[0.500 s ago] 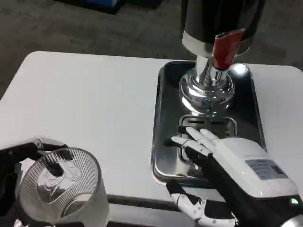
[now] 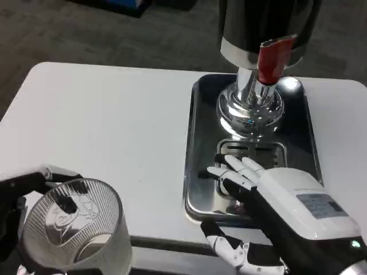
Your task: Grasp the cup under the faucet to collect the drink, then remove the cup.
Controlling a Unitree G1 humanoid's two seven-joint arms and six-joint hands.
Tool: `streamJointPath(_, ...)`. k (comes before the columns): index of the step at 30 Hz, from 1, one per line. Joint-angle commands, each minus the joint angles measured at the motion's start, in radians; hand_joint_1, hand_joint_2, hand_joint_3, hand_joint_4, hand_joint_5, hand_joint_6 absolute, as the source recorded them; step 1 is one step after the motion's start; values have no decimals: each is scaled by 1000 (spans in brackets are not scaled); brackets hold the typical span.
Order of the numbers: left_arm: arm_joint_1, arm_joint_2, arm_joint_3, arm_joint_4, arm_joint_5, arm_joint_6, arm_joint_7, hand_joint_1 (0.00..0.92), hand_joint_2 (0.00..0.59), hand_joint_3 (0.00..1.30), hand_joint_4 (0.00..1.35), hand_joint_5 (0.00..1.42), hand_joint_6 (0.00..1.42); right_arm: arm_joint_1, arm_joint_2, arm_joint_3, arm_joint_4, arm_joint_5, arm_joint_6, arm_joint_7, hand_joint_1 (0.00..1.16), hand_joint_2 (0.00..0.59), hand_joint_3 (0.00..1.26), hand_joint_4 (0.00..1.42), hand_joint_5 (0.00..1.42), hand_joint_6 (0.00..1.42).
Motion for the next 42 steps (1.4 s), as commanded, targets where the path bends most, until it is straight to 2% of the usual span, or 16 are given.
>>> streamJointPath(1, -6, 2, -5, -3, -9, -1, -1, 558, 0, 909, 1098, 1320, 1424, 10, 1, -5, -17, 7, -2, 10, 437, 475, 184, 42, 33, 113)
streamJointPath(7, -32, 8, -30, -5, 4, 14, -2, 557, 0, 910, 1098, 1311, 1424, 24, 2, -24, -26, 14, 0, 4, 437, 475, 178, 44, 37, 113)
streamJointPath(19, -131, 21, -107, 5, 45, 74, 3, 557, 0, 910, 1098, 1320, 1424, 89, -11, -124, -62, 48, -3, -15, 437, 475, 145, 32, 28, 113)
streamJointPath(25, -206, 33, -147, 19, 76, 116, 7, 557, 0, 910, 1098, 1320, 1424, 95, -8, -160, -68, 64, 5, -12, 422, 475, 116, 32, 28, 113)
streamJointPath(32, -334, 51, -248, 85, 149, 153, 18, 557, 0, 910, 1098, 1320, 1424, 109, -3, -203, -76, 72, 15, -19, 407, 476, 91, 1, 13, 113)
streamJointPath(42, -554, 23, -422, 232, 279, 191, 73, 557, 0, 902, 1098, 1311, 1424, 143, -8, -262, -98, 67, 26, -21, 397, 477, 55, 0, 0, 82)
